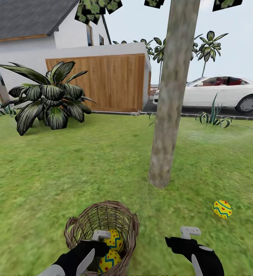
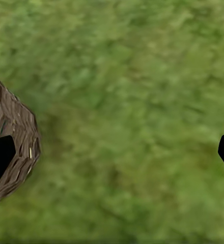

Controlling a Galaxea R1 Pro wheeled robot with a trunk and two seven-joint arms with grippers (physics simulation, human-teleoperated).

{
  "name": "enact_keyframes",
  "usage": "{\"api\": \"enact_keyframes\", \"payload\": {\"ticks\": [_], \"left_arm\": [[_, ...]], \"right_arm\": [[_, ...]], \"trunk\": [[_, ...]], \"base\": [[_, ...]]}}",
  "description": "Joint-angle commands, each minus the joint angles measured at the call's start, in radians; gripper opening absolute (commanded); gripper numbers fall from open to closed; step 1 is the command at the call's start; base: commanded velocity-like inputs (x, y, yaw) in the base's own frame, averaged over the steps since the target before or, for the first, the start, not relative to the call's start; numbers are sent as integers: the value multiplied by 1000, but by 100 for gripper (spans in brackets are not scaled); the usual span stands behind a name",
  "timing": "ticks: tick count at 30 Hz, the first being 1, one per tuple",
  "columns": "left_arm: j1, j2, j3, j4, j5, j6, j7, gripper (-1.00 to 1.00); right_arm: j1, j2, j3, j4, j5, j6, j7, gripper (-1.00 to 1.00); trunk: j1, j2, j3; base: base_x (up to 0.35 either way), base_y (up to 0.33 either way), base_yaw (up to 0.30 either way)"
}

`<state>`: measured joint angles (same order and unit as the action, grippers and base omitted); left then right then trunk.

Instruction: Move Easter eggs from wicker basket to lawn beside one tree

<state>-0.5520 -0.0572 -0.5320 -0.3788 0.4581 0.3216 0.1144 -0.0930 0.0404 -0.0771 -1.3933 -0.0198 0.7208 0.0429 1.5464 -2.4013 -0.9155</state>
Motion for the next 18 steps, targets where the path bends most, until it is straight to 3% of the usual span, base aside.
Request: {"api": "enact_keyframes", "payload": {"ticks": [1,14,18], "left_arm": [[-3,1,-7,-1,10,4,9,100],[-10,2,-4,3,7,-13,5,100],[-11,-1,-7,2,5,-3,5,100]], "right_arm": [[-1,1,-3,-1,-2,5,5,100],[-1,2,-1,-1,-2,5,5,100],[-1,2,-1,-1,-2,5,5,100]], "trunk": [[4,-8,-4],[54,-99,-45],[55,-100,-60]], "base": [[0,0,0],[0,0,0],[0,0,0]]}}
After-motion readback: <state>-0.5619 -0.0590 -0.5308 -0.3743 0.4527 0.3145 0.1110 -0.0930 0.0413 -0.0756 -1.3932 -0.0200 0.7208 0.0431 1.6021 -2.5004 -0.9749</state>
